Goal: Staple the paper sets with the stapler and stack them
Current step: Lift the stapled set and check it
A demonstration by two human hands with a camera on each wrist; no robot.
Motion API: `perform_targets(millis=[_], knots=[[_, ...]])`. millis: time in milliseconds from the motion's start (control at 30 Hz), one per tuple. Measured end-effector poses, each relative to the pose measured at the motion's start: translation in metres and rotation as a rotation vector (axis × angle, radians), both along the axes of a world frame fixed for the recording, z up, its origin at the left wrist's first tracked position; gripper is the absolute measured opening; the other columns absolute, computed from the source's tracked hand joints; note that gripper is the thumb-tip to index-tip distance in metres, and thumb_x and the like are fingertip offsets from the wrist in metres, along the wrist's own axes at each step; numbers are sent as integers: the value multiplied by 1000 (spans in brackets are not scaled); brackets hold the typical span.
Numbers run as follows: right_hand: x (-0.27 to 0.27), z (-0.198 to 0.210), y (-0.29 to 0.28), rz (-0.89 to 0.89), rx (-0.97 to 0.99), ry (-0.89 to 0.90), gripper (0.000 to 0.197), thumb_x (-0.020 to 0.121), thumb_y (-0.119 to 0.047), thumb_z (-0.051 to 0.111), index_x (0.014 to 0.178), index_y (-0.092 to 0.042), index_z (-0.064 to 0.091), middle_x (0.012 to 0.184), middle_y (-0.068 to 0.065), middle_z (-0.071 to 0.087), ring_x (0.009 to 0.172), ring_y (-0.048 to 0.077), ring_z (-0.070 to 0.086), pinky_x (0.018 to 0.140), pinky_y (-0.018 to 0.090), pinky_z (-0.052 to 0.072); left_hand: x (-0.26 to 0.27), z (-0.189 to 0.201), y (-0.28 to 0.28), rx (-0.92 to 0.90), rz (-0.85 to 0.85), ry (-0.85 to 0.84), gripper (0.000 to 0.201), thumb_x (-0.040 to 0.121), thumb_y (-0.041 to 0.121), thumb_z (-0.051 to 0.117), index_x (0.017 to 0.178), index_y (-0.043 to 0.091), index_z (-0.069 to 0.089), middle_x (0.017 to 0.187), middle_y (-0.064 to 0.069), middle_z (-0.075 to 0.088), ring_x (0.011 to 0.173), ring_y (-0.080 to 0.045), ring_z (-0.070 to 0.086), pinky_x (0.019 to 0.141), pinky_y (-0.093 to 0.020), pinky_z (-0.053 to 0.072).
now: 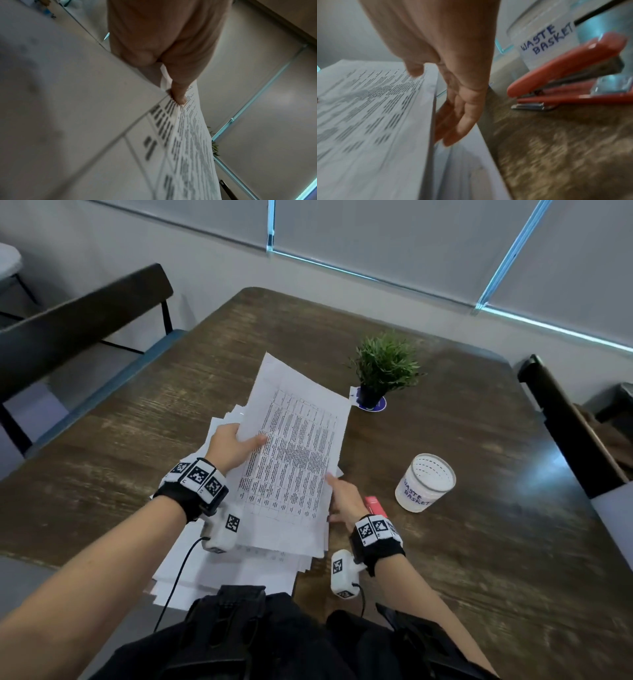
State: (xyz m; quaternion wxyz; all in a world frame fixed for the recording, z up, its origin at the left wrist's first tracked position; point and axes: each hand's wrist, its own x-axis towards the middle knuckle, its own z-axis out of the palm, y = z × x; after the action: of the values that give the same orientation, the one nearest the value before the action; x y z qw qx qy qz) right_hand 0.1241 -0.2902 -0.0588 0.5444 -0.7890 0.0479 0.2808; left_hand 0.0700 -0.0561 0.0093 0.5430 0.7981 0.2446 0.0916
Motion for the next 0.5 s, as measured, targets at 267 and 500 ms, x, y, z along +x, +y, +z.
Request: perform_targets(millis=[267, 500], knots=[[-2, -3, 63, -131, -35, -408, 16, 102, -13, 40, 87, -9, 44, 75, -3, 43, 74, 17, 42, 69, 27, 32, -9, -35, 60, -52, -148, 259, 29, 86, 14, 73, 111, 7, 60, 109, -7, 65, 100, -25, 62, 88, -34, 49], [4, -22, 81, -162, -103, -191, 21, 99, -23, 48, 104, -8, 62, 77, 2, 63, 52, 16, 53, 41, 21, 38, -19, -72, 133, 167, 42, 349, 33, 99, 13, 47, 128, 1, 56, 126, -21, 59, 112, -39, 57, 83, -34, 41]])
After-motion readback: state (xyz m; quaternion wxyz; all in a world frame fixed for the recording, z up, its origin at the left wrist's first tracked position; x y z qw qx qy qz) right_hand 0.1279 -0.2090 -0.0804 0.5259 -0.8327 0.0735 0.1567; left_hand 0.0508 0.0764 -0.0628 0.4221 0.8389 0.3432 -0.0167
